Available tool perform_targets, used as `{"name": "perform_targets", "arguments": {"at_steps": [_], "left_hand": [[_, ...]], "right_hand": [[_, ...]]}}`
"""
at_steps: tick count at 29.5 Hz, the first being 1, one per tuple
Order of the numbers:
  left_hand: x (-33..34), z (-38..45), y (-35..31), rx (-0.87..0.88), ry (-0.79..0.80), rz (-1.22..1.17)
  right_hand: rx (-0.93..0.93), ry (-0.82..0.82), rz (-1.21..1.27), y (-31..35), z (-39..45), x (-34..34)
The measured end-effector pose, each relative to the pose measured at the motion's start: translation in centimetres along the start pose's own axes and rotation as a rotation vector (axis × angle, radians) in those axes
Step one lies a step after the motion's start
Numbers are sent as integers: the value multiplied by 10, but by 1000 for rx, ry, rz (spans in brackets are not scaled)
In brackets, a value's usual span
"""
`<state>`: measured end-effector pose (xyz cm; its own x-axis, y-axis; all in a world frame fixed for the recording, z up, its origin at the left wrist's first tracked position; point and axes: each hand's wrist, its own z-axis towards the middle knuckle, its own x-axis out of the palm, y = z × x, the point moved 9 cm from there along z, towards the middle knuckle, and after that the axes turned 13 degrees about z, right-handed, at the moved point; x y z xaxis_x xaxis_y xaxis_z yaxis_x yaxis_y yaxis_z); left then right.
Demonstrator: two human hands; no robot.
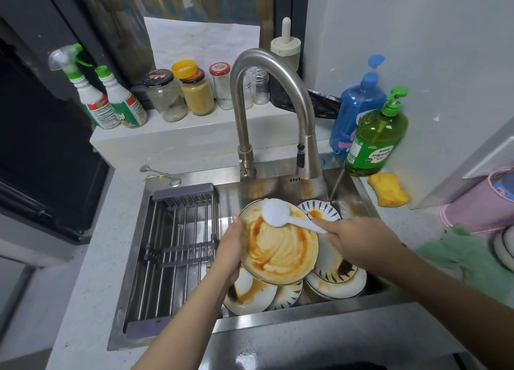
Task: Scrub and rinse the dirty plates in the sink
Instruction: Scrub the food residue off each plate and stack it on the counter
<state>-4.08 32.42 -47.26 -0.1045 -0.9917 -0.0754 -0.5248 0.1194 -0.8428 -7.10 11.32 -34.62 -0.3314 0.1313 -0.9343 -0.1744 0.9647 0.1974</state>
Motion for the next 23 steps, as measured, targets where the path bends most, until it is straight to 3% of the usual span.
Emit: {"name": "perform_targets", "arguments": {"at_steps": [4,8,13,18,23], "left_hand": [[10,-3,2,-42,46,-68],[15,-3,7,-63,77,-99],[10,1,7,-66,46,-78],[-1,5,1,-31,22,-59],[1,5,0,-31,-22,-9]], "right_hand": [[-140,-45,-8,28,-4,9],[1,-65,-145,5,1,3],[-118,-94,-68,37,-2,9],[60,-108,-102,2,2,4],[-97,-59,26,36,-1,8]]}}
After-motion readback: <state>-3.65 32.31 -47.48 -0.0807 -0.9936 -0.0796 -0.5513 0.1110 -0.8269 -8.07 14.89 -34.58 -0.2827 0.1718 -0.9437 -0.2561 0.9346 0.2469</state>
